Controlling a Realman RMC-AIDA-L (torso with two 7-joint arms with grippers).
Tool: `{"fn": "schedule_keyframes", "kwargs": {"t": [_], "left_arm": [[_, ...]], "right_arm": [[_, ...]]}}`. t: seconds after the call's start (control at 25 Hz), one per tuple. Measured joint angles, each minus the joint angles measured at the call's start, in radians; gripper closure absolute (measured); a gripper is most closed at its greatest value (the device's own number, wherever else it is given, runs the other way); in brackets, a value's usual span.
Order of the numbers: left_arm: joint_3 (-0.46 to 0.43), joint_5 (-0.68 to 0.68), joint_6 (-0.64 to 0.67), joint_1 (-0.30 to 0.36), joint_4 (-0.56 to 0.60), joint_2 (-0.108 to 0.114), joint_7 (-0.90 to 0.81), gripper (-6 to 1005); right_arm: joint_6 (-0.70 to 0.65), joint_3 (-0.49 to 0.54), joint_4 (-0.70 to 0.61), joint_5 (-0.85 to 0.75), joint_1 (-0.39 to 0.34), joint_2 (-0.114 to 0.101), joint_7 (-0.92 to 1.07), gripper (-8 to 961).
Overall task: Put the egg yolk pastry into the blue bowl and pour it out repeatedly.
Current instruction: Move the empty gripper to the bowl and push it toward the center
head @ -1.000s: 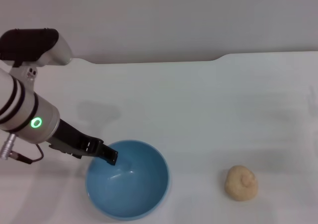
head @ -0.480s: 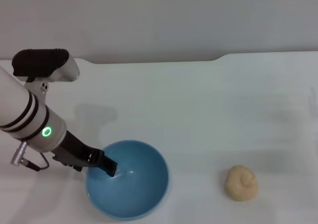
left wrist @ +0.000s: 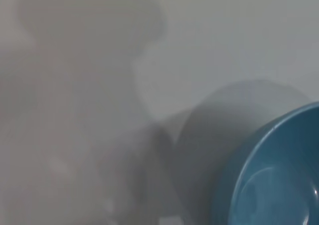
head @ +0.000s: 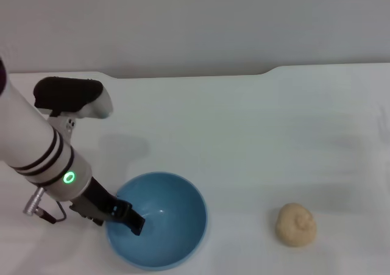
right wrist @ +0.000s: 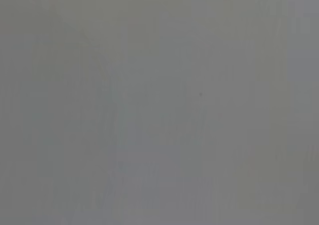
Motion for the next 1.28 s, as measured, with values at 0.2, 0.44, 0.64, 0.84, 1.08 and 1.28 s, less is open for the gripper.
{"fn": "schedule_keyframes", "kwargs": {"t": [0.2,0.44,0.64,0.84,1.08,1.28], "left_arm": [[0.030,0.006,0.006,-0.008,0.002,0.002,0.000,156],[0.032,0.007,0.011,-0.012,0.003,0.001,0.008,324],[0.034,0.007,0.015,-0.014,0.004,0.001,0.012,534],[0.035,0.007,0.015,-0.014,0.011,0.004,0.012,826],[0.029,0.007,0.015,-0.014,0.016,0.004,0.012,969],[0.026,0.007,0.016,-0.022,0.016,0.005,0.012,966]], "right_arm": [[-0.006,0.000,0.001,0.000,0.000,0.001,0.001,494],[-0.008,0.000,0.003,0.000,-0.002,0.002,0.001,495],[-0.008,0.000,0.005,0.000,-0.005,0.002,0.001,495],[-0.008,-0.002,0.007,-0.001,-0.005,0.002,0.001,496],[-0.008,-0.002,0.009,-0.004,-0.004,0.003,0.001,496],[-0.008,-0.002,0.012,-0.005,-0.002,0.003,0.001,497]]}}
